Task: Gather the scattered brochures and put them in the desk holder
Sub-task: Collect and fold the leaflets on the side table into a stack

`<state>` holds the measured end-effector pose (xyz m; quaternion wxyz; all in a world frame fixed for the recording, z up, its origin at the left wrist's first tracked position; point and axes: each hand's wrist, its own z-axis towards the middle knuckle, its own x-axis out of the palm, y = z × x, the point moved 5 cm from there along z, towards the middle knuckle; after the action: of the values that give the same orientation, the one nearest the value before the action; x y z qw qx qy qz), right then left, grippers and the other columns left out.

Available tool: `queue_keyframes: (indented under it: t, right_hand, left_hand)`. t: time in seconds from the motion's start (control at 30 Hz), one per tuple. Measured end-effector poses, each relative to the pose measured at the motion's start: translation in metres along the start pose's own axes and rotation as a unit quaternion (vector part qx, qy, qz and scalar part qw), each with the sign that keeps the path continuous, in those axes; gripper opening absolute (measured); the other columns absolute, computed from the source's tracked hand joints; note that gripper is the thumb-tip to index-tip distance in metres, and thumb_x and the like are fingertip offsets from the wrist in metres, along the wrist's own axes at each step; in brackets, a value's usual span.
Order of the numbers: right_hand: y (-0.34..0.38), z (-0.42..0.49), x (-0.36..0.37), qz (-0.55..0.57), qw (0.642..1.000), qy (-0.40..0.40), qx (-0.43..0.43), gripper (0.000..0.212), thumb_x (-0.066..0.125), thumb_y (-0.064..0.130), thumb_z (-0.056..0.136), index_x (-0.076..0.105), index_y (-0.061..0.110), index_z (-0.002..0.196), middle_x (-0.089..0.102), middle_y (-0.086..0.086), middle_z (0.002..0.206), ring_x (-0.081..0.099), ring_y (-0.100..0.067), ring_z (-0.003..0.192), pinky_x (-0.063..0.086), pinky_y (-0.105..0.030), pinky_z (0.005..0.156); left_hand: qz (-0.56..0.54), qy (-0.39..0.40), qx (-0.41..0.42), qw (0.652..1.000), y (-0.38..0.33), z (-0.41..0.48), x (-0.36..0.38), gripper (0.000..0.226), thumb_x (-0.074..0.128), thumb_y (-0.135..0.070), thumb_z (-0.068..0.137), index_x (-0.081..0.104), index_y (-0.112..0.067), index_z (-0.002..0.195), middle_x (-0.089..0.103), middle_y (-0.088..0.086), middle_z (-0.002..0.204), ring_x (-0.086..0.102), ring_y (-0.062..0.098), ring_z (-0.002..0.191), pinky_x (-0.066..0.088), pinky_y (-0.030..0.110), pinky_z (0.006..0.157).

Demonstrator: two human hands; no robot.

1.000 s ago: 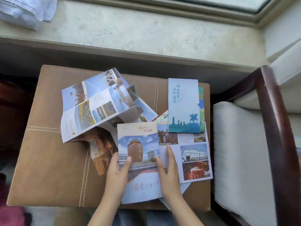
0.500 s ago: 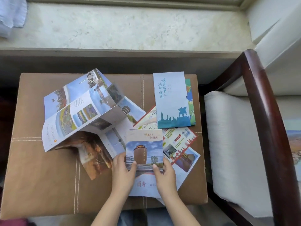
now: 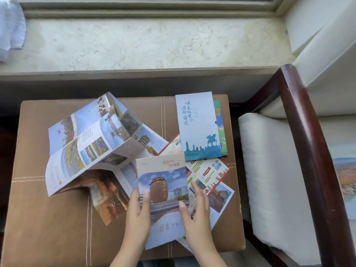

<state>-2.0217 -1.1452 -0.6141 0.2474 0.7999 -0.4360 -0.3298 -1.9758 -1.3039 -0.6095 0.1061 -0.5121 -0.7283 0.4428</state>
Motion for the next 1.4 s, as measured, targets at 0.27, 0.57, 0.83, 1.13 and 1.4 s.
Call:
queue_keyframes:
  t: [0.27,0.57,0.83,1.13,1.4]
  right_hand:
    - [0.072,0.058,-0.07,0.111,0.977,-0.152,-0.097,0.037,0.058,0.015,0.093,0.052,0.03,0.126,0.058,0.004,0.129,0.056,-0.01,0.119,0.049,-0.012,0.089]
    - [0.095,0.178,-0.104,0.001,0.966,-0.251,-0.065,0.035,0.062,0.007,0.088,0.062,0.018,0.122,0.051,0.0,0.108,0.059,-0.018,0.099,0.042,0.0,0.07]
    - [0.08,0.193,-0.1,-0.144,0.943,-0.294,-0.065,0.042,0.067,0.023,0.086,0.06,0.025,0.127,0.052,-0.003,0.111,0.054,-0.019,0.104,0.034,-0.036,0.098]
    - [0.088,0.141,-0.104,-0.057,0.949,-0.276,-0.142,0.025,0.06,0.026,0.091,0.059,0.021,0.115,0.054,0.001,0.113,0.054,-0.006,0.092,0.042,-0.005,0.067]
    - [0.044,0.057,-0.002,-0.089,0.994,-0.024,-0.058,0.03,0.066,0.027,0.087,0.053,0.033,0.114,0.057,0.008,0.111,0.056,-0.003,0.094,0.053,-0.023,0.075]
  left_hand:
    - [-0.019,0.063,0.079,0.995,-0.097,0.067,0.074,0.023,0.047,-0.032,0.097,0.049,-0.021,0.117,0.06,-0.007,0.104,0.059,0.012,0.098,0.045,0.018,0.079]
    - [0.14,0.086,0.122,0.979,-0.112,0.139,0.126,0.053,0.052,-0.008,0.093,0.036,-0.016,0.143,0.045,0.005,0.136,0.045,0.02,0.125,0.04,0.045,0.107]
    - [0.255,0.088,0.181,0.946,-0.091,0.123,0.137,0.069,0.049,-0.013,0.092,0.015,-0.022,0.151,0.015,-0.006,0.159,0.014,0.013,0.141,0.016,0.031,0.117]
    - [0.22,0.033,0.275,0.935,-0.126,0.084,0.049,0.033,0.049,-0.011,0.092,0.055,-0.03,0.118,0.053,-0.019,0.121,0.043,0.0,0.117,0.04,0.022,0.098]
    - [0.37,-0.121,0.305,0.869,-0.075,0.019,-0.101,0.039,0.061,-0.021,0.084,0.057,-0.026,0.122,0.054,-0.009,0.124,0.051,0.019,0.116,0.039,0.033,0.098]
